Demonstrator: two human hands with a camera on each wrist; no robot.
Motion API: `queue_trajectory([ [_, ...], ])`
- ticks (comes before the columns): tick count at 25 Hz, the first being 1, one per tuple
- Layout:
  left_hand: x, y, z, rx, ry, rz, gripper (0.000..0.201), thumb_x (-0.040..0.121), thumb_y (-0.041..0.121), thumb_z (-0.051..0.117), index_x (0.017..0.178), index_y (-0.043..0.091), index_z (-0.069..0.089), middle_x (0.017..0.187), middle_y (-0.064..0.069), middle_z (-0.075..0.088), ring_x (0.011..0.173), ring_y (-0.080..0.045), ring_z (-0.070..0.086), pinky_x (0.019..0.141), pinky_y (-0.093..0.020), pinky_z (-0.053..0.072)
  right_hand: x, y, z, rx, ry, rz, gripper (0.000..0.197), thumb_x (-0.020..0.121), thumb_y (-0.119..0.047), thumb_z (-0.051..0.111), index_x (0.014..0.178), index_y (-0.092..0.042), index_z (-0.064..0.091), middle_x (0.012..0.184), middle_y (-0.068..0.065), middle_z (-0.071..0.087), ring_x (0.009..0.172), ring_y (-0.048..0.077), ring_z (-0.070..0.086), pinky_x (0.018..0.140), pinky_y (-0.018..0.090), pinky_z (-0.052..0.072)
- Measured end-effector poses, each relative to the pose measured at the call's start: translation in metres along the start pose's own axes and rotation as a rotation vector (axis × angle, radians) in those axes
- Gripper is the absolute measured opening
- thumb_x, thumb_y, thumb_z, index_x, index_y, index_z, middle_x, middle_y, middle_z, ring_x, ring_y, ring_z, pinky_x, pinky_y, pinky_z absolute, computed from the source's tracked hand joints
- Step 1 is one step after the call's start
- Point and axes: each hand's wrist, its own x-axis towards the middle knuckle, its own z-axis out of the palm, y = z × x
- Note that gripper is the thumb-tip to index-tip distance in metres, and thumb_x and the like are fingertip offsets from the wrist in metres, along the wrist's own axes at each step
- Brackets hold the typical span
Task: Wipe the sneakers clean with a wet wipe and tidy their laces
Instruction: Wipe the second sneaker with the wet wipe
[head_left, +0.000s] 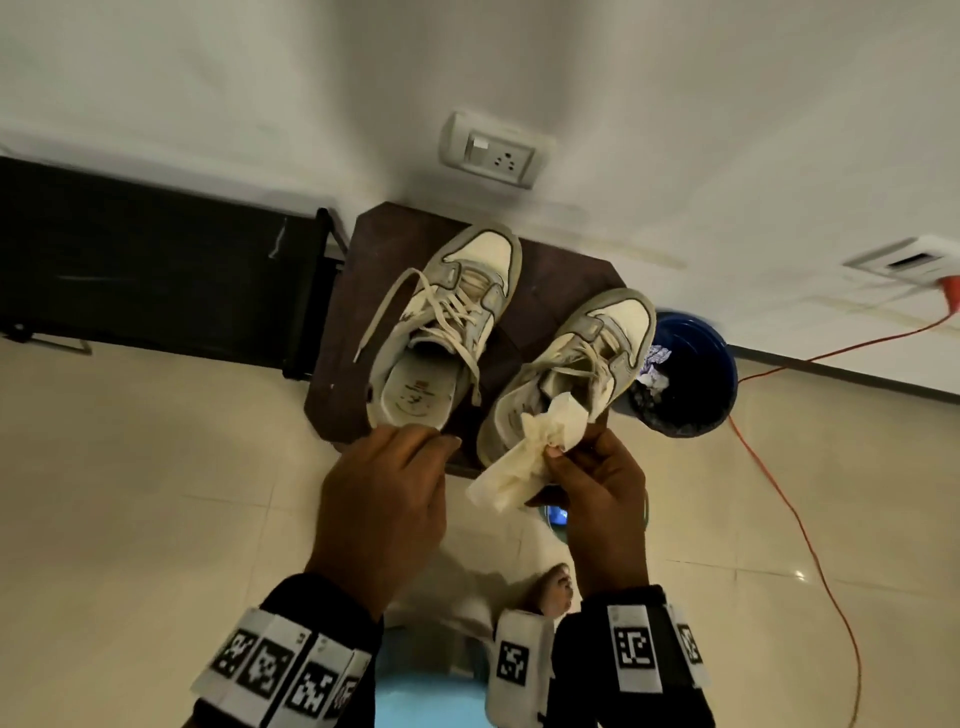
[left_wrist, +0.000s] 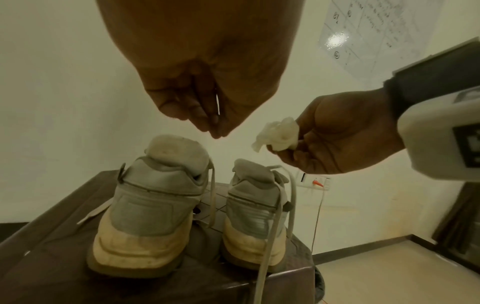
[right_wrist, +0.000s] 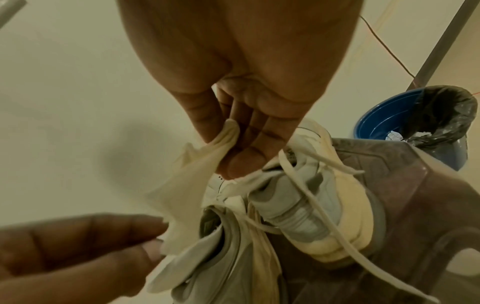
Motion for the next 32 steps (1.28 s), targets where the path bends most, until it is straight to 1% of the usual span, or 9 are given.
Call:
queue_trajectory([
  [4, -0.003, -0.012, 0.004, -0.029, -0.157, 0.123, 0.029, 0.084, 0.027, 0.046, 0.085, 0.016, 0.072, 0.081, -0.001, 0.072, 0.066, -0.016, 0.066, 0.053, -0.027, 0.053, -0.003, 0.013, 0.031, -0.025, 0.023, 0.022, 0.025, 0.089, 0.008, 0.053, 0.096, -0.015, 0.063, 0.078, -0.002, 0.073, 0.073, 0.017, 0.067, 0.052, 0.031, 0.054],
  [8, -0.004, -0.02, 0.023, 0.038, -0.241, 0.167, 0.046, 0.09, 0.028, 0.033, 0.107, 0.007, 0.07, 0.113, -0.009, 0.069, 0.089, -0.023, 0.068, 0.061, -0.03, 0.057, -0.005, 0.026, 0.044, -0.002, 0.042, 0.029, 0.015, 0.082, -0.005, 0.062, 0.094, -0.013, 0.064, 0.083, 0.004, 0.074, 0.079, 0.02, 0.07, 0.065, 0.036, 0.056],
  [11, -0.001, -0.008, 0.023, 0.11, -0.41, -0.047, 0.057, 0.082, 0.035, 0.056, 0.135, 0.014, 0.05, 0.131, -0.001, 0.058, 0.092, -0.017, 0.066, 0.055, -0.027, 0.049, -0.006, 0.03, 0.04, 0.009, 0.03, 0.021, 0.021, 0.075, -0.013, 0.059, 0.095, -0.014, 0.064, 0.088, 0.007, 0.074, 0.085, 0.025, 0.07, 0.074, 0.044, 0.057],
  [14, 0.012, 0.001, 0.025, 0.251, -0.556, -0.222, 0.082, 0.084, 0.037, 0.062, 0.15, 0.021, 0.017, 0.148, 0.003, 0.034, 0.108, -0.017, 0.059, 0.072, -0.027, 0.048, -0.004, 0.029, 0.036, 0.028, -0.003, 0.011, 0.02, 0.075, -0.011, 0.058, 0.094, -0.013, 0.064, 0.088, 0.008, 0.074, 0.084, 0.025, 0.07, 0.074, 0.046, 0.057],
  [17, 0.039, 0.013, 0.024, 0.366, -0.43, -0.273, 0.055, 0.073, 0.029, 0.077, 0.122, 0.018, 0.055, 0.115, -0.004, 0.062, 0.083, -0.023, 0.069, 0.061, -0.033, 0.056, -0.003, 0.029, 0.034, 0.053, 0.013, 0.013, 0.018, 0.075, -0.01, 0.058, 0.092, -0.014, 0.064, 0.084, 0.007, 0.074, 0.08, 0.024, 0.07, 0.07, 0.044, 0.057],
  [20, 0.056, 0.013, 0.018, 0.344, -0.394, -0.356, 0.016, 0.089, 0.022, 0.056, 0.103, 0.017, 0.062, 0.102, -0.007, 0.067, 0.085, -0.029, 0.068, 0.066, -0.036, 0.053, -0.001, 0.022, 0.03, 0.052, 0.008, 0.037, 0.019, 0.085, 0.001, 0.06, 0.092, -0.017, 0.064, 0.081, 0.002, 0.074, 0.077, 0.019, 0.07, 0.062, 0.038, 0.057],
  [25, 0.043, -0.038, -0.011, 0.008, -0.123, -0.44, 0.02, 0.093, 0.026, 0.051, 0.105, 0.014, 0.062, 0.1, -0.01, 0.066, 0.088, -0.031, 0.059, 0.07, -0.031, 0.035, 0.005, 0.02, 0.02, 0.058, 0.0, 0.051, 0.019, 0.088, 0.005, 0.056, 0.1, -0.009, 0.064, 0.088, 0.005, 0.074, 0.085, 0.022, 0.07, 0.07, 0.043, 0.059],
  [29, 0.025, -0.086, -0.032, -0.254, -0.252, -0.578, 0.035, 0.086, 0.056, 0.052, 0.107, 0.029, 0.059, 0.088, 0.012, 0.062, 0.078, -0.005, 0.055, 0.068, -0.022, 0.04, 0.009, 0.003, 0.025, 0.044, -0.004, 0.004, 0.022, 0.088, 0.0, 0.058, 0.096, -0.019, 0.063, 0.085, -0.004, 0.075, 0.083, 0.016, 0.071, 0.066, 0.034, 0.059],
  [32, 0.017, -0.112, -0.03, -0.519, -0.295, -0.63, 0.037, 0.076, 0.066, 0.057, 0.101, 0.039, 0.063, 0.098, 0.014, 0.068, 0.094, -0.011, 0.063, 0.088, -0.036, 0.05, 0.016, -0.02, 0.03, -0.01, 0.002, -0.081, 0.019, 0.086, -0.002, 0.063, 0.094, -0.019, 0.066, 0.086, -0.003, 0.075, 0.083, 0.013, 0.071, 0.065, 0.027, 0.057],
])
